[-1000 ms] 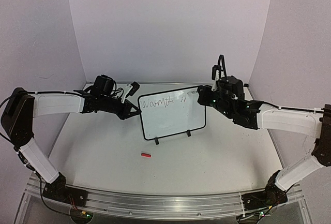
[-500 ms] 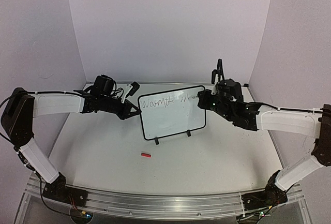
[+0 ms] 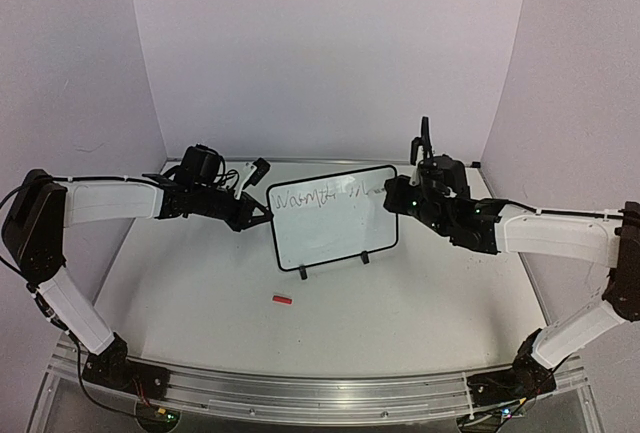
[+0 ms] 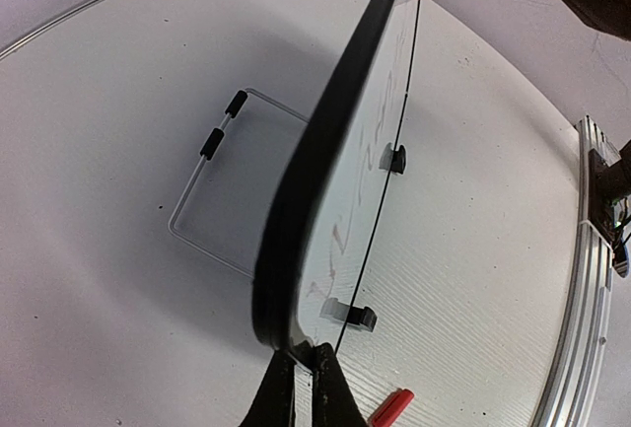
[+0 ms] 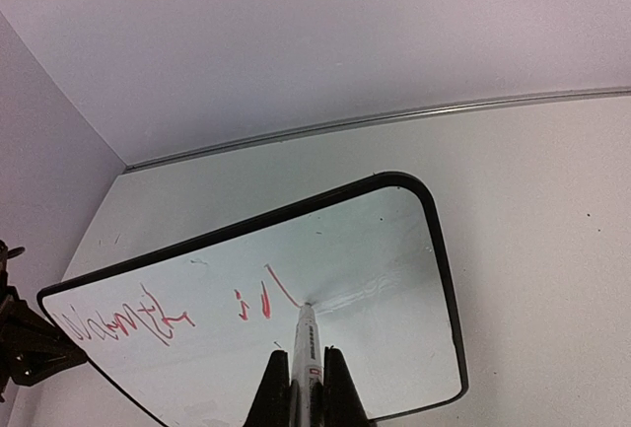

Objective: Write a sentence on the whiteboard

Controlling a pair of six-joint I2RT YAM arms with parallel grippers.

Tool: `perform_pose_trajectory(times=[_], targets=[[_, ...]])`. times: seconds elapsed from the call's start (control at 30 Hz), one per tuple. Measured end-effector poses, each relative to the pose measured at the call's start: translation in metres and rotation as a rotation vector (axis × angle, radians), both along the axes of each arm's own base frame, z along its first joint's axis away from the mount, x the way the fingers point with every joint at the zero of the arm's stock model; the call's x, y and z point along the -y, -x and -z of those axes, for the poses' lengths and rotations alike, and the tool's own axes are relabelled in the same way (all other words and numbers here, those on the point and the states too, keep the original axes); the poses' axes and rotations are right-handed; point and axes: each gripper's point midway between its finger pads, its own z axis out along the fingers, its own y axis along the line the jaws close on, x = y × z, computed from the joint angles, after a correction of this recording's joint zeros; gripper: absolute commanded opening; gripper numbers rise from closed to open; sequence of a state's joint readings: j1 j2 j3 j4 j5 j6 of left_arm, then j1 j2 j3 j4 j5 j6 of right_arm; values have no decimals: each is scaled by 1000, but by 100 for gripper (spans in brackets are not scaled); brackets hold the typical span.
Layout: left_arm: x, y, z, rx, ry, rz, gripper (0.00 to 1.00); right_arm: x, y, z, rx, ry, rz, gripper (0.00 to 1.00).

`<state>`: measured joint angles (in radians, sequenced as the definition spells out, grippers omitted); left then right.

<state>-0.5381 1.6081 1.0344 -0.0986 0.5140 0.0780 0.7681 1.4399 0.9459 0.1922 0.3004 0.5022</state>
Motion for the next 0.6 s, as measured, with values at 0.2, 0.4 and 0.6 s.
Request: perform_pose_trajectory(times=[0.2,0.4,0.6], targets=[[0,0,0,0,0,0,0,2,1,-2,5,4,5,0],[0,0,0,0,0,0,0,-1,11,-29,37,-51,-53,0],[0,0,0,0,0,0,0,-4,30,-59,78,-112,-145,0]])
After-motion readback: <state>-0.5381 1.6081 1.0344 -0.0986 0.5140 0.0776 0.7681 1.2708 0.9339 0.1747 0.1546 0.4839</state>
